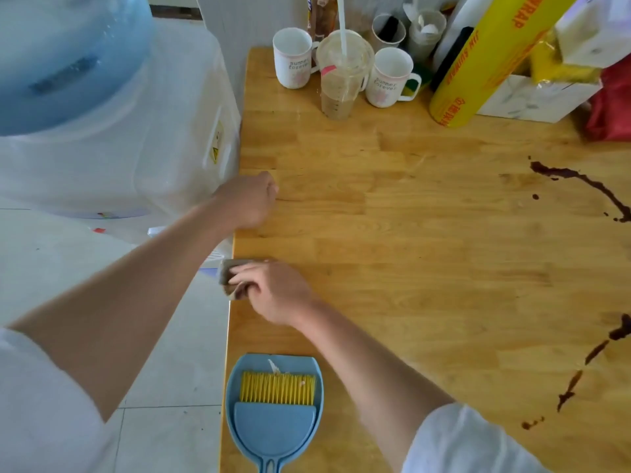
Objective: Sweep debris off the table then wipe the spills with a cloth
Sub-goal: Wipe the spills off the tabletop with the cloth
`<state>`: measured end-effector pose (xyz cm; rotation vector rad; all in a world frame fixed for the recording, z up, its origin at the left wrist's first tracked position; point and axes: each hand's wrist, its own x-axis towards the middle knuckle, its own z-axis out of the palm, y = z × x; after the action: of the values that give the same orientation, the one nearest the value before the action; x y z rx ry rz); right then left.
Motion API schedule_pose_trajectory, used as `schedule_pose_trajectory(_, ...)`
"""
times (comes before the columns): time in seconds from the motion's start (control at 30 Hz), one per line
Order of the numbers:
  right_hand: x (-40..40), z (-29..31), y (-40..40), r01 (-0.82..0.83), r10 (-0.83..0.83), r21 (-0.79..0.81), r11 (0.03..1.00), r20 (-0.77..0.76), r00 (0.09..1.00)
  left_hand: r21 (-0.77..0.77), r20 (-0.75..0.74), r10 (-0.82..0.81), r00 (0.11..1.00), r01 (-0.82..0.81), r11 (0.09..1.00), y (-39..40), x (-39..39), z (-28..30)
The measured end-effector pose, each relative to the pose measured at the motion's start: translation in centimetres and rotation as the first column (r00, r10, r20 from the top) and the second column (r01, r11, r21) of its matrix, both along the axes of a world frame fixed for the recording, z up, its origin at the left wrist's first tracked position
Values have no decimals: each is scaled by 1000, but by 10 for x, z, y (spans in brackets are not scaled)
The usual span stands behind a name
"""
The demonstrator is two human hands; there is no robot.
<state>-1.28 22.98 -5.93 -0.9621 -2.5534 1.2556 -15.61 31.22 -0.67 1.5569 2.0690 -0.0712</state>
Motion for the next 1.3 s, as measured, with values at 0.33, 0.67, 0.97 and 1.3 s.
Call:
schedule_pose_trajectory(0.33,-35,9,81,318,-328,210,925,15,945,244,173,-60,983,16,970,1,-24,-13)
schedule_pose_trajectory(0.67,49,9,114,511,-529,158,845,113,841,-39,-20,-84,996,83,996,63,-4,-13)
schedule_pose_trajectory(0.97,-38,5,33,19,-28,112,994,86,996,-107,-38,-197,980,192,975,69,-8,-18)
schedule_pose_trajectory(1.3,216,16,157,923,-926,162,349,210,313,-59,-50,-171,984,168,984,59,-6,-21)
